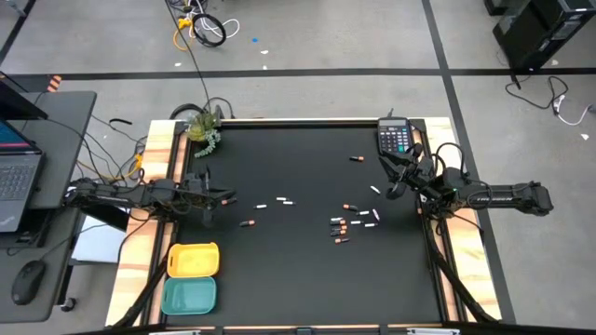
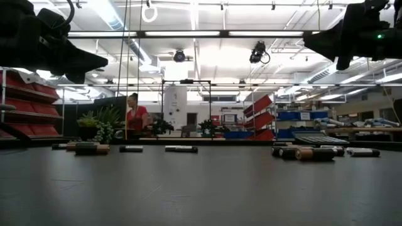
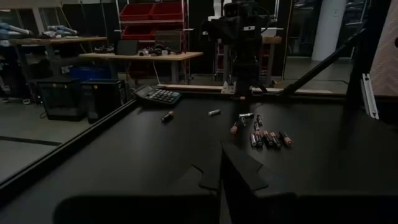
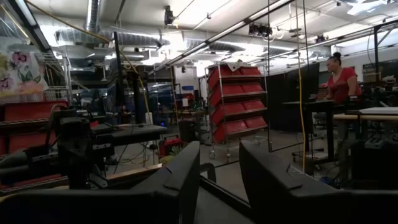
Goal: Sort batteries
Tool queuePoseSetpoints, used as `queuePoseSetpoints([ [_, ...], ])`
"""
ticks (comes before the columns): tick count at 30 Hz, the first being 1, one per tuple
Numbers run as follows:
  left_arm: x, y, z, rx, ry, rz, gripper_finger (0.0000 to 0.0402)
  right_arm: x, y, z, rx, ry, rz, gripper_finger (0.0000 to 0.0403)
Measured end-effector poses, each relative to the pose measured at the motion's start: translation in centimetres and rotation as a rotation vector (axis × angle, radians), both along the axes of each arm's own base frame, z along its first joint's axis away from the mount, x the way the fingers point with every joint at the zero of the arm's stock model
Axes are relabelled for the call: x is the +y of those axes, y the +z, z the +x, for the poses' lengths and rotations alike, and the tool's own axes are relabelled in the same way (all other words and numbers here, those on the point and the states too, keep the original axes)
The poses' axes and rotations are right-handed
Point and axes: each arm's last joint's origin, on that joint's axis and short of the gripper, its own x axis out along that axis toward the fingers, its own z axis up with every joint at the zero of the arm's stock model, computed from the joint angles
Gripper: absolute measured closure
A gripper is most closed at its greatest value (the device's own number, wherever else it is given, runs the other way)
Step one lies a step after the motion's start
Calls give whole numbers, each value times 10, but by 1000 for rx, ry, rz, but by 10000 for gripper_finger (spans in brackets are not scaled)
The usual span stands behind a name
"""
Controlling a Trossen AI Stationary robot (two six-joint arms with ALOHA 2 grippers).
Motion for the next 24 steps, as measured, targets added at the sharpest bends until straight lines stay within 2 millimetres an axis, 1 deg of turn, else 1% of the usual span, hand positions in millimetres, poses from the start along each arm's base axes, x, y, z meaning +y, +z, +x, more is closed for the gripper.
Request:
queuePoseSetpoints([
  [4, 0, 2, 0, -21, 0, -2, 385, 0, 0, 0, 0, 0, 0, 279],
  [8, 2, 12, -1, -130, 53, -19, 385, 0, 0, 0, -1, -1, 0, 279],
  [13, 2, 24, -4, -252, 53, -32, 385, 0, 0, 0, 0, 0, 0, 279],
  [18, 2, 28, -5, -316, 44, -107, 385, 0, 0, 0, 7, -8, -18, 279],
  [21, 2, 29, -5, -326, 44, -113, 385, 0, 4, -2, -20, -21, -43, 279],
  [24, 2, 29, -5, -327, 44, -114, 385, 0, 6, -2, -66, -4, -1, 279],
])
